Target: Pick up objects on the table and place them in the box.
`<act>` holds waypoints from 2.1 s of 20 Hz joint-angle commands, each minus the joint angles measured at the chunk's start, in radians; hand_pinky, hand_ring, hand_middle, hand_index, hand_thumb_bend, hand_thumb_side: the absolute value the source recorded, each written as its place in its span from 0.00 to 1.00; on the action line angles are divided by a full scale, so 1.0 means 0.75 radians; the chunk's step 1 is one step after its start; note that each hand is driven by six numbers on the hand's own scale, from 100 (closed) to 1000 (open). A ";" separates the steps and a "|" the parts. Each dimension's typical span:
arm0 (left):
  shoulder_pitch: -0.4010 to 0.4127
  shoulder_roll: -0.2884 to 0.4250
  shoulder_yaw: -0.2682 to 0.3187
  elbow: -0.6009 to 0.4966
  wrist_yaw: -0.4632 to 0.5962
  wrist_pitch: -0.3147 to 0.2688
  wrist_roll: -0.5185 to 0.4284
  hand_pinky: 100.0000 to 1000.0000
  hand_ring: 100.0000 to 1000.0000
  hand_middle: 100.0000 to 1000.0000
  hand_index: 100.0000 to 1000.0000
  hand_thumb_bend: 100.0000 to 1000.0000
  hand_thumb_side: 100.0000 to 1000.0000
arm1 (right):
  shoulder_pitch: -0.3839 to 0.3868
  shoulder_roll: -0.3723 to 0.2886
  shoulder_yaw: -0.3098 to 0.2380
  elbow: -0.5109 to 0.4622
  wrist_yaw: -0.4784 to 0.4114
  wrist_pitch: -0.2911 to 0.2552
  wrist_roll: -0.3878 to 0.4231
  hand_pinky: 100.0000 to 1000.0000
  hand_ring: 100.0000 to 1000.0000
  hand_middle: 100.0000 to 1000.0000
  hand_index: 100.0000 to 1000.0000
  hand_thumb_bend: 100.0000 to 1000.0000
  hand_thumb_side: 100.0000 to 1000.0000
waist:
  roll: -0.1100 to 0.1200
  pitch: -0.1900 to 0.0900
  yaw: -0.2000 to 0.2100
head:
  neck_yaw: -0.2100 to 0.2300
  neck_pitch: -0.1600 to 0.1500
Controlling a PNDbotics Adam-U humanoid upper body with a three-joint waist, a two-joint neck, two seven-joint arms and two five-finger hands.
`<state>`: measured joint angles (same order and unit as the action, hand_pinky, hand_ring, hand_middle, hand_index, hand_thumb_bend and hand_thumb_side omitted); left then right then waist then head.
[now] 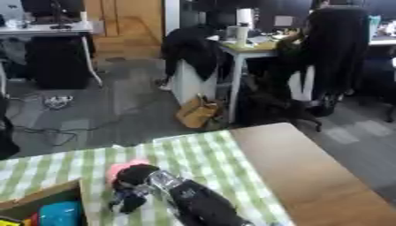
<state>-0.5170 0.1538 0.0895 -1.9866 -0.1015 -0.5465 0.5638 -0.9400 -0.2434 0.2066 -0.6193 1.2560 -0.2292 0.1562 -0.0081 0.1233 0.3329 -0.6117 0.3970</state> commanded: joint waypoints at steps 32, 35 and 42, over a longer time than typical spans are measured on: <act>-0.029 0.008 0.013 -0.018 -0.018 -0.021 0.027 0.82 0.86 0.82 0.85 0.15 1.00 | 0.009 -0.043 -0.018 0.026 -0.012 -0.022 -0.163 0.60 0.48 0.51 0.66 0.32 0.91 | 0.033 -0.001 -0.014 | -0.009 0.011; -0.027 0.008 0.014 -0.018 -0.019 -0.020 0.028 0.82 0.86 0.82 0.85 0.15 1.00 | 0.007 -0.044 -0.010 0.036 0.030 -0.083 -0.095 0.76 0.65 0.66 0.78 0.45 0.99 | 0.033 -0.006 -0.018 | -0.009 0.015; -0.019 0.008 0.015 -0.018 -0.022 -0.019 0.031 0.82 0.86 0.82 0.85 0.15 1.00 | 0.003 -0.040 -0.042 0.065 0.004 -0.159 0.151 0.81 0.81 0.80 0.86 0.53 1.00 | 0.037 -0.016 -0.027 | -0.012 0.013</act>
<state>-0.5199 0.1500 0.0958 -1.9866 -0.1147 -0.5505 0.5744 -0.9306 -0.2548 0.1803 -0.5777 1.2672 -0.3420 0.2357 -0.0002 0.1226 0.3140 -0.6178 0.4075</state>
